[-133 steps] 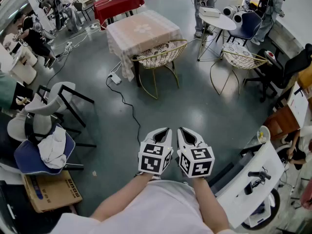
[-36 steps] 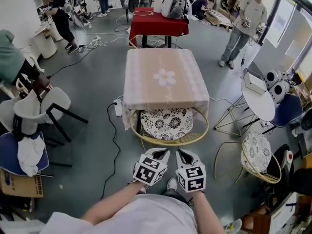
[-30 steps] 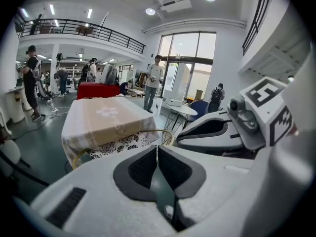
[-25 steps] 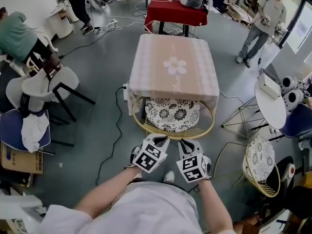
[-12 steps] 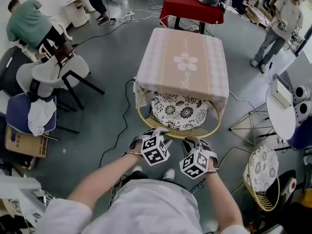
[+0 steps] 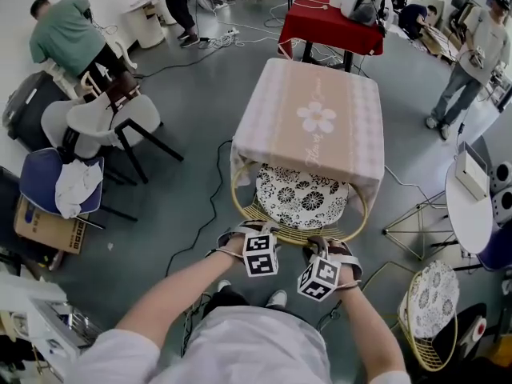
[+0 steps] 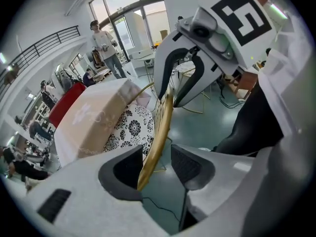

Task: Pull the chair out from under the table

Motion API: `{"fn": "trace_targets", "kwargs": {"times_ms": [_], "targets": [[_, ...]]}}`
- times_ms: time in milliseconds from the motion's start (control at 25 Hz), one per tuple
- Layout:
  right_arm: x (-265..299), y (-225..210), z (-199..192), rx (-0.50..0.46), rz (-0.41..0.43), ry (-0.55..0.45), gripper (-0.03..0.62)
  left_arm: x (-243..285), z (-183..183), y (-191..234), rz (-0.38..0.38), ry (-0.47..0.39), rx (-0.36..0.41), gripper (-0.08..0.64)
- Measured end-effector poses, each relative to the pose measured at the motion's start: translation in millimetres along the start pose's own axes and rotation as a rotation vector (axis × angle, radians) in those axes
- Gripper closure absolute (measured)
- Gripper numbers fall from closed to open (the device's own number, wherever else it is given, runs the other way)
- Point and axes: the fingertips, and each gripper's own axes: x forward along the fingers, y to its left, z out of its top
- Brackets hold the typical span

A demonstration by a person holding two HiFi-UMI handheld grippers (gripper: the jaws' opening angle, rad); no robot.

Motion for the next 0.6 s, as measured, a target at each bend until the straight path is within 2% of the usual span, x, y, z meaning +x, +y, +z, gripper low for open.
{"fn": "trace_targets", "kwargs": {"times_ms": [200, 400, 480, 560, 600], "targets": [[15.8, -0.3, -0.7, -0.083, 0.048, 0.037, 0.491, 14.0, -1.6, 2.3, -0.018, 0.058, 0.0, 0.388], [23.3, 3.7, -0.5, -0.139, 0.083, 0.043, 0.492, 19.9, -6.3, 2.8, -0.001, 0.102, 0.041, 0.391], [28.1, 7.7, -5.2, -0.162, 0.095, 0.062, 0.506, 20.3, -7.0, 4.9, 0.005, 0.111, 0.058, 0.436], [33.8, 12.4, -11.2, -0.198, 0.092, 0.08, 0.547, 21.2, -7.8, 4.9, -0.006, 0.124, 0.09, 0.452], [35.5, 13.4, -13.0, -0.21, 0.087, 0.083, 0.548, 21.8, -7.8, 4.3, -0.014, 0.131, 0.108, 0.459]]}}
